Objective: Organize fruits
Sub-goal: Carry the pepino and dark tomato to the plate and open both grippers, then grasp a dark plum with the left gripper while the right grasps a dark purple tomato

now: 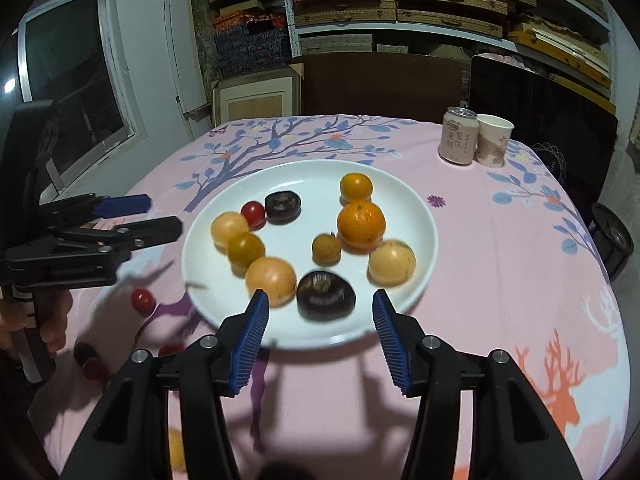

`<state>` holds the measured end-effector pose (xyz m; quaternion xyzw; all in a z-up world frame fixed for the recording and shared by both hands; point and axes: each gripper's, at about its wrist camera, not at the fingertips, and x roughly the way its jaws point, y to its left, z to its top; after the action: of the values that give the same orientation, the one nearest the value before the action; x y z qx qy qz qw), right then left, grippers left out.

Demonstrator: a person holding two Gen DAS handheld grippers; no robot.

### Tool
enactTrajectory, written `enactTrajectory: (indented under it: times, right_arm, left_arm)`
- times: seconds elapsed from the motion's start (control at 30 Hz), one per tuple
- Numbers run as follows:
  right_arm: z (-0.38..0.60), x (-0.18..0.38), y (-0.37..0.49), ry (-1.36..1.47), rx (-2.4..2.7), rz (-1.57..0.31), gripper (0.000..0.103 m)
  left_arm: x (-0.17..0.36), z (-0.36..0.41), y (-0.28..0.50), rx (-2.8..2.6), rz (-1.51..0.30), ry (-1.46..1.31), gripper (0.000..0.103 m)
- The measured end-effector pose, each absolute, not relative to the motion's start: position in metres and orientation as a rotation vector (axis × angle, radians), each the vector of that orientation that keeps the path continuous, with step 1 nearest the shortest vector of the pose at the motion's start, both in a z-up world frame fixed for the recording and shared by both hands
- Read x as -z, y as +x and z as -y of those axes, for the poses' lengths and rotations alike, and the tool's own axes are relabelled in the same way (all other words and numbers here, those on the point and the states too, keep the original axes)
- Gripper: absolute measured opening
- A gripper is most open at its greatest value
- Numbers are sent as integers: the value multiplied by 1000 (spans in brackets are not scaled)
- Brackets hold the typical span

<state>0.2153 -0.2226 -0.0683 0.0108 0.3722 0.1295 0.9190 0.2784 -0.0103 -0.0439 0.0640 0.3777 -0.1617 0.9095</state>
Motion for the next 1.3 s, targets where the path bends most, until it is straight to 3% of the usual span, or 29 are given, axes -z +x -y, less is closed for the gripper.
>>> enactTrajectory:
  times: [0.07, 0.13, 0.27, 0.6, 0.67, 0.73, 1.3]
  right_arm:
    - [227, 71, 194, 50, -266, -768, 60]
    - [230, 75, 175, 62, -259, -772, 61]
    - [233, 84, 131, 88, -254, -764, 70]
    - [217, 100, 75, 56, -270, -782, 71]
    - [217, 99, 72, 62, -267, -783, 71]
    - [215, 97, 69, 62, -264, -781, 71]
    - [214, 92, 66, 75, -250, -789, 71]
  left_arm:
    - [41, 6, 253, 352, -777, 141, 81]
    - [43, -1, 229, 356, -788, 142, 91]
    - [59, -18, 179, 350, -825, 151, 91]
    - [100, -76, 109, 198, -833, 261, 91]
    - [102, -87, 109, 172, -820, 271, 82]
    - [107, -93, 118, 141, -839, 300, 65]
    - [120, -80, 135, 211, -859, 330, 61]
